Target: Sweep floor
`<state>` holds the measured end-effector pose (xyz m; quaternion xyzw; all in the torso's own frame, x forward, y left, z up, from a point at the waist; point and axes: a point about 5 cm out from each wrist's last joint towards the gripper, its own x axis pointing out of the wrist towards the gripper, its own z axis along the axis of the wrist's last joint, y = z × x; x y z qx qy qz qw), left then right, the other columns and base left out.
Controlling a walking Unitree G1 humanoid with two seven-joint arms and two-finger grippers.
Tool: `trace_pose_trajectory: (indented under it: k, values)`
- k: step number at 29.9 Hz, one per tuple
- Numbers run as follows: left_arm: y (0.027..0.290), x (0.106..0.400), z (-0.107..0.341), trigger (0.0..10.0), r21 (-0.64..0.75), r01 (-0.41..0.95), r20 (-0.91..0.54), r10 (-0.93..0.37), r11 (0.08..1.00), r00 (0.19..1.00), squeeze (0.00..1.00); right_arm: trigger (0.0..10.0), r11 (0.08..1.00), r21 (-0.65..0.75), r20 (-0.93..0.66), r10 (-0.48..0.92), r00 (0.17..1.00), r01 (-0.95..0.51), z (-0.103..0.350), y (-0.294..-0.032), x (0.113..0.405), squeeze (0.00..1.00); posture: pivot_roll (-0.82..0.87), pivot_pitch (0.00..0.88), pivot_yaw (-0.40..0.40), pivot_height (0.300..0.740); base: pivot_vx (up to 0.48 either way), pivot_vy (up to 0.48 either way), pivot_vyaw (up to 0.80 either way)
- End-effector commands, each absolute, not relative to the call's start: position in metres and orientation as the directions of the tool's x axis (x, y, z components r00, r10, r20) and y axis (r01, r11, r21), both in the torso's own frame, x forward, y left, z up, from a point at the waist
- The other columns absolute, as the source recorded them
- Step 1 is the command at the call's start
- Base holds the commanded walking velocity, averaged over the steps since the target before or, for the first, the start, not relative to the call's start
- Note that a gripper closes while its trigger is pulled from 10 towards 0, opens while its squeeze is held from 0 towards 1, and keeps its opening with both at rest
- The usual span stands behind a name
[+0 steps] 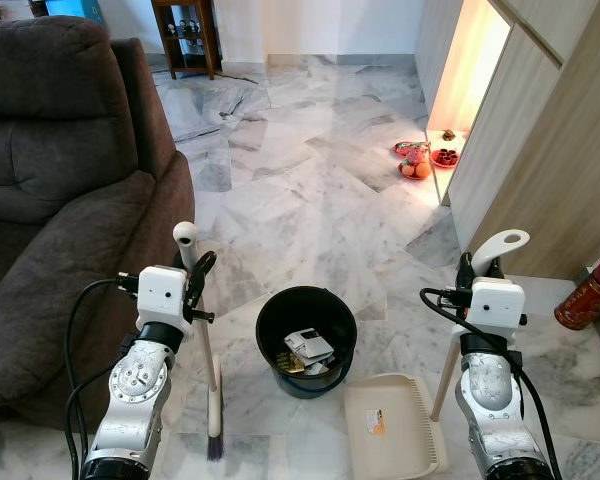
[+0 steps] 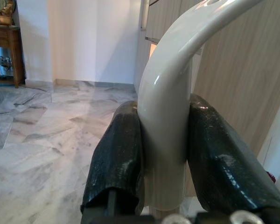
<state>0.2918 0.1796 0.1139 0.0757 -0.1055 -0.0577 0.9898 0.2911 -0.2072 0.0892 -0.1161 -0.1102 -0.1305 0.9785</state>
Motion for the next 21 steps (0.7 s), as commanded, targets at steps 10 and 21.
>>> trace_pose_trajectory:
  k: [10, 21]
  values:
    - [0.1786, 0.2933, 0.1212, 10.0, 0.174, 0.096, 0.232, -0.136, 0.980, 0.963, 0.00, 10.0, 0.938, -0.209, 0.269, -0.215, 0.939, 0.275, 0.0930, -0.2082, 0.2924, 0.00, 0.00, 0.050, 0.013, 0.740, 0.000, 0.000, 0.00]
    - [0.1792, 0.2939, 0.1222, 10.0, 0.174, 0.093, 0.236, -0.133, 0.980, 0.963, 0.00, 10.0, 0.939, -0.207, 0.270, -0.215, 0.938, 0.275, 0.0935, -0.2080, 0.2929, 0.00, 0.00, 0.058, 0.015, 0.740, 0.000, 0.000, 0.00]
